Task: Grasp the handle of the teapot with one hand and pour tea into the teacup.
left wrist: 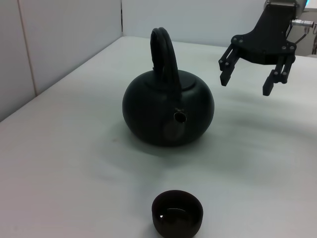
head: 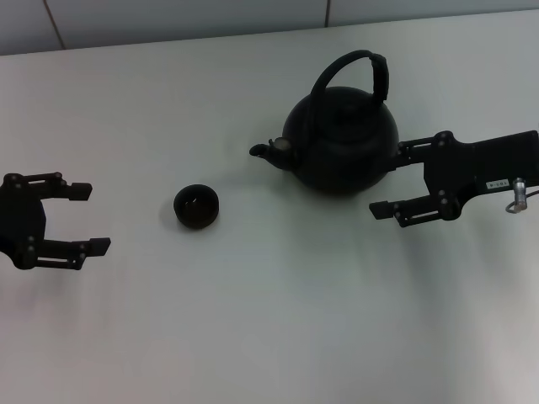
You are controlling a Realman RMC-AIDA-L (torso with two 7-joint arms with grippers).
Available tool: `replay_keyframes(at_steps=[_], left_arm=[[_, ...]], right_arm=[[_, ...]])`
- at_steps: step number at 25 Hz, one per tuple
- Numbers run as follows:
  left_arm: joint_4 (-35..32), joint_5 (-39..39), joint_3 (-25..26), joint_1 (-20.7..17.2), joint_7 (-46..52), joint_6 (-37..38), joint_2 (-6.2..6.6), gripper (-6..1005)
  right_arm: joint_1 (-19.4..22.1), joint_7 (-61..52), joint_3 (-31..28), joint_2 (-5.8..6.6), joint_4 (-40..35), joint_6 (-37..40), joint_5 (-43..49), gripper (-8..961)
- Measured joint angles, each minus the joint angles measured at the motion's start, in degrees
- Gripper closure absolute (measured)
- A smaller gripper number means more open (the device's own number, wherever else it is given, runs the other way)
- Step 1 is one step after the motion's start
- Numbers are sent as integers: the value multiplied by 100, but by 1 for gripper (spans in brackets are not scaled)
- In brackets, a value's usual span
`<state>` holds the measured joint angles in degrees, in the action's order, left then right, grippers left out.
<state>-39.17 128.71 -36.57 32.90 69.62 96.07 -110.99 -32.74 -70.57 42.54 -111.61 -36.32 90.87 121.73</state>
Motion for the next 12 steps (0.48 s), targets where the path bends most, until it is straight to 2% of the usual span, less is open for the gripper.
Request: replay_keyframes(at_steps=[12], left_arm=[[-3,13,-8,-6,8,0,-18,140]], right_arm=[[7,47,-1,-51,-44,-81,26,224]])
